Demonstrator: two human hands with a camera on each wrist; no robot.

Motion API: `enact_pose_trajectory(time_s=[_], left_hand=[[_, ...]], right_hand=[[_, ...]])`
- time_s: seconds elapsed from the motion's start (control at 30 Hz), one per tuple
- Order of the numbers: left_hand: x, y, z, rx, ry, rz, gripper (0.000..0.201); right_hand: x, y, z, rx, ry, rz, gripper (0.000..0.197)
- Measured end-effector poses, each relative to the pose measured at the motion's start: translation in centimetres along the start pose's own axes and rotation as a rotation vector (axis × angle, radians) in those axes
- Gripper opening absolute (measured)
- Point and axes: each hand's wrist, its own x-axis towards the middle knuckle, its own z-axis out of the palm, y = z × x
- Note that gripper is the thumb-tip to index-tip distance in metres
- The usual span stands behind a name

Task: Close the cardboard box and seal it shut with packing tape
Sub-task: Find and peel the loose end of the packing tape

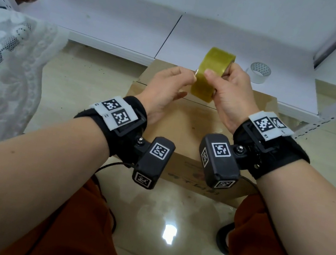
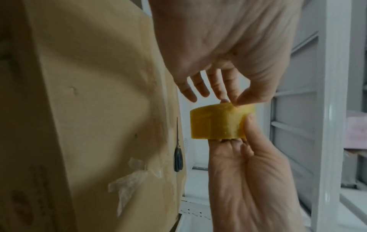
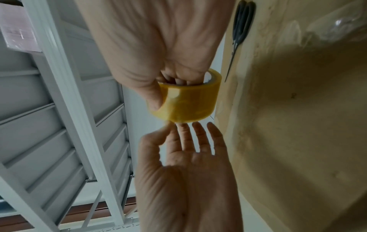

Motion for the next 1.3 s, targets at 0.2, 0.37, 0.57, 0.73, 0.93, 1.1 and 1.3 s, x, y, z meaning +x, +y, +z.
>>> enact_pose_trajectory(time_s=[0.2,0.37,0.57,0.73,0.93,1.1,1.3], left_hand=[[0.1,0.8,0.0,-0.048,-0.028,-0.063,0.018],[0.2,0.8,-0.1,0.322,0.156,0.195,0.023],[0.4,0.6,-0.3,0.528,0.220,0.315,0.010],[0.0,0.8,-0.2,0.536,0.102,0.228,0.035],[1.0,1.4,-0.9,0.116,0.279,-0.108,0.028],[1.0,2.3,-1.9,-0.245,0.180,-0.192,0.029],[1.2,3.0,-2.2,-0.256,0.094,-0.230,0.023]], right_hand=[[-0.2,0.2,0.3,-0.033,-0.069,-0.005,0.018],[-0.1,0.4,0.2,-0.005,-0.062,0.050,0.017],[-0.2,0.3,0.5,-0.011,-0.080,0.112,0.039],[0.0,0.7,0.0,-0.053,-0.151,0.124,0.013],[0.3,0.1,-0.5,0.090,-0.184,0.139,0.015],[0.7,0.8,-0.6,0.175,-0.055,0.175,0.008],[1.4,0.8,-1.5,0.356,0.080,0.228,0.018]])
